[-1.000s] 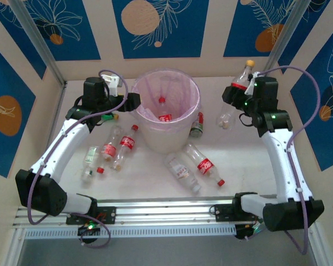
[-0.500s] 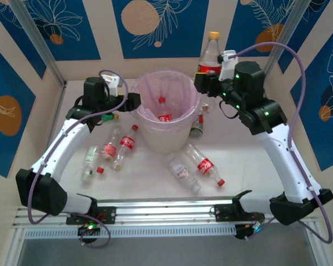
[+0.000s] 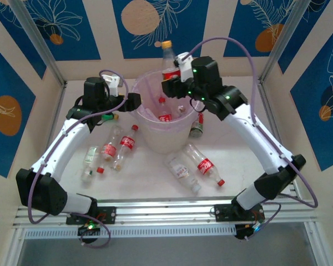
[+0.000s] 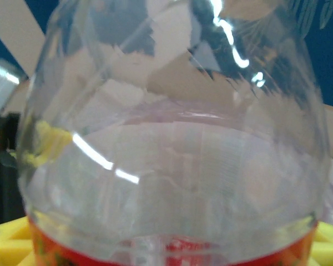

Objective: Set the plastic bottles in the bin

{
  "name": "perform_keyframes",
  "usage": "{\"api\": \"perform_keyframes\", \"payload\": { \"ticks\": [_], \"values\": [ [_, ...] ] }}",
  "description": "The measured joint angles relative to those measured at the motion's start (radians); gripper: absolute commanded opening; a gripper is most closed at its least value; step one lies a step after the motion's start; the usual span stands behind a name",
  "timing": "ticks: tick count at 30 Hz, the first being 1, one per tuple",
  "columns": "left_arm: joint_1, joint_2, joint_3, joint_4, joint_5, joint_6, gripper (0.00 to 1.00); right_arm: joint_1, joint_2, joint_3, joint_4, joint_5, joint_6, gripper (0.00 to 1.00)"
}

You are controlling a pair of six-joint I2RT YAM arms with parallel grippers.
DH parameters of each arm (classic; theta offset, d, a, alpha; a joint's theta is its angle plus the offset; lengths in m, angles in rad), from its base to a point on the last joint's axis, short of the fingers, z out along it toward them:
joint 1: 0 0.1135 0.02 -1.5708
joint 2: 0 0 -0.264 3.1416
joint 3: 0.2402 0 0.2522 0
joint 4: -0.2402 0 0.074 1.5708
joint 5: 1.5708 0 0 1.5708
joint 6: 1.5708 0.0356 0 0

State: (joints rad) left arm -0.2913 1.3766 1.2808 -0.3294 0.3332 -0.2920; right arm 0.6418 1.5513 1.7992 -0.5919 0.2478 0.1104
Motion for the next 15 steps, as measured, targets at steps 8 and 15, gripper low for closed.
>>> {"api": "perform_keyframes", "payload": {
  "ticks": [8, 15],
  "values": [
    [0.000, 0.000, 0.000, 0.000, 0.000, 0.000, 0.89, -0.016, 0.112, -0.021, -0.006, -0.082, -0.102, 0.65],
    [0.000, 0.000, 0.000, 0.000, 0.000, 0.000, 0.89, -0.065, 0.143, -0.119, 0.024, -0.150, -0.121, 0.67]
  ]
}}
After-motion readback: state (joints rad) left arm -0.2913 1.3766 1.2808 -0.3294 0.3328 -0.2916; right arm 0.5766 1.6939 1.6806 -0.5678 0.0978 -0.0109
